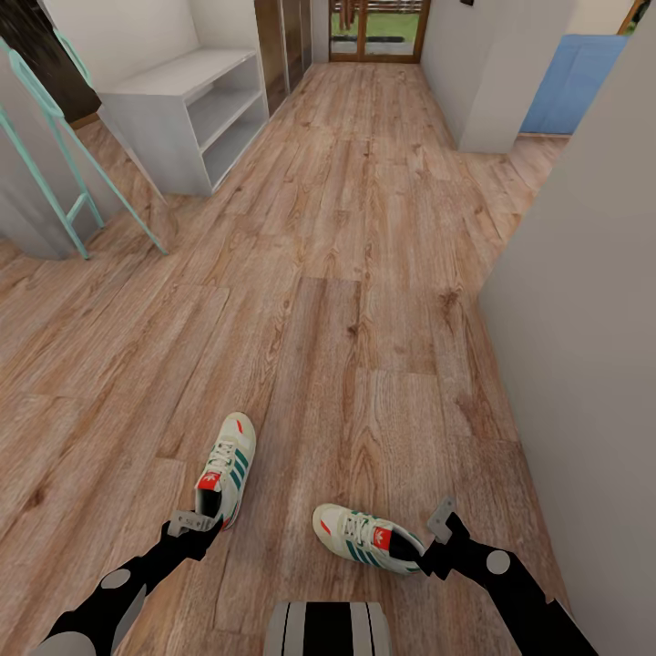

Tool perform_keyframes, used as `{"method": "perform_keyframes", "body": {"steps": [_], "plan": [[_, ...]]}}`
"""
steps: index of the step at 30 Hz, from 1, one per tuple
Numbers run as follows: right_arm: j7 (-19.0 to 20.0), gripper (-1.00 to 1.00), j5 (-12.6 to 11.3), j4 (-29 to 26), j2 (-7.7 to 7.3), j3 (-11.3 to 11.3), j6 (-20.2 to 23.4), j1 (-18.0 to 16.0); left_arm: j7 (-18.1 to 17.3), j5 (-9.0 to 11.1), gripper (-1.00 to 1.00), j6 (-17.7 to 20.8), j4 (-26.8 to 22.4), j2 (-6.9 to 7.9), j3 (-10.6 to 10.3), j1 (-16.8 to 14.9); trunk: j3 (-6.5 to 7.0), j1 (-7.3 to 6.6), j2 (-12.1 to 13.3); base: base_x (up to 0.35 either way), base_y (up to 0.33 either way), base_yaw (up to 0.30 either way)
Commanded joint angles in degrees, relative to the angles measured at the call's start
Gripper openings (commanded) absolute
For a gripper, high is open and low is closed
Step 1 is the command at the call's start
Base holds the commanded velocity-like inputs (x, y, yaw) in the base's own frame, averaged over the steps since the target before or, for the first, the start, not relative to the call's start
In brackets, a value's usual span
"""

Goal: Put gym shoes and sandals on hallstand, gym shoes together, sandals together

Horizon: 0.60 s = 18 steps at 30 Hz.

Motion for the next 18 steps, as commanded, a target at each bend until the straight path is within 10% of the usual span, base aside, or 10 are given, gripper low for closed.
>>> {"method": "perform_keyframes", "body": {"steps": [1,18], "plan": [[0.16,1.00,0.26,-0.11,-0.04,0.11,0.29,-0.01,-0.32,-0.59,-1.00,-0.30,0.02,-0.04,0.48,-0.04,-0.04,-0.01,-0.01,0.000,0.000,0.000],[0.16,1.00,0.22,-0.15,0.02,0.10,0.29,-0.01,-0.54,-0.58,-1.00,-0.30,0.06,0.03,0.56,-0.04,-2.88,0.22,-0.13,0.000,0.000,0.000]]}}
